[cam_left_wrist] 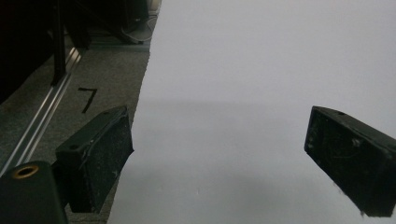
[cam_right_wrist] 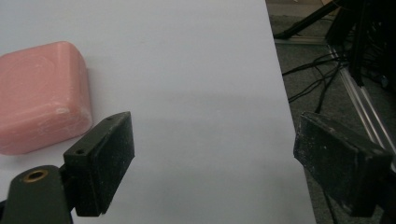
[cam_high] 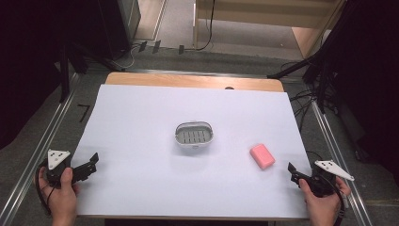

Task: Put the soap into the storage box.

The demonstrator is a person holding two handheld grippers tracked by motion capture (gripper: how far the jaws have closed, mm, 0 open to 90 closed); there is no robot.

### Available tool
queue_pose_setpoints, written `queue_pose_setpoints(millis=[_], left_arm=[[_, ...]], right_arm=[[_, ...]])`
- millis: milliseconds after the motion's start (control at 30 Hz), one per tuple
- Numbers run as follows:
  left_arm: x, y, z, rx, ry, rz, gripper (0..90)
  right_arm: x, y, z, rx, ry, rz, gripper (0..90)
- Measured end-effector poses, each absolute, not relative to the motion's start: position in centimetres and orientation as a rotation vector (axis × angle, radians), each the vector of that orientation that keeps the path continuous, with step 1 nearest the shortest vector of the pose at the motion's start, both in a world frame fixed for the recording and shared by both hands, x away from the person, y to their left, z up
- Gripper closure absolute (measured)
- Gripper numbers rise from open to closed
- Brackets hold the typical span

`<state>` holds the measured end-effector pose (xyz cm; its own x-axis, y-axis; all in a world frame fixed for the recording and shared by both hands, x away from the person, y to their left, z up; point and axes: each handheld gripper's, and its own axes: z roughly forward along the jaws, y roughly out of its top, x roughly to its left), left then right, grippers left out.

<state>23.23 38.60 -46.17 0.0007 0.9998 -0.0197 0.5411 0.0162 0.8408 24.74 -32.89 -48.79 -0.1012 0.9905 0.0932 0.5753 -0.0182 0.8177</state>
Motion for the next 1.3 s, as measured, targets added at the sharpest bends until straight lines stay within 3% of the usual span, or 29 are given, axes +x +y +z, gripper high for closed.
queue_pose_setpoints(millis=[500,567,767,967,1033,1133,1300], left_arm=[[23.3,38.5,-46.2,1.607,1.615,0.863,8.1],[23.3,38.5,-46.2,1.609,1.615,0.863,8.2],[23.3,38.6,-46.2,1.61,1.619,0.859,8.2],[23.3,38.6,-46.2,1.611,1.62,0.848,8.2],[23.3,38.6,-46.2,1.609,1.62,0.848,8.1],[23.3,38.6,-46.2,1.605,1.619,0.847,8.1],[23.3,38.7,-46.2,1.605,1.619,0.846,8.2]], right_arm=[[25.2,-30.8,-47.9,1.616,1.715,0.977,16.2],[25.2,-30.3,-47.7,1.588,1.702,0.987,22.5],[25.5,-29.9,-47.9,1.541,1.776,0.998,30.3],[26.2,-29.3,-47.7,1.501,1.908,0.952,32.3],[26.4,-29.1,-47.5,1.512,1.99,0.945,39.2],[26.6,-28.8,-47.2,1.543,2.051,0.938,39.0],[26.7,-28.3,-46.8,1.572,2.094,0.964,31.5]])
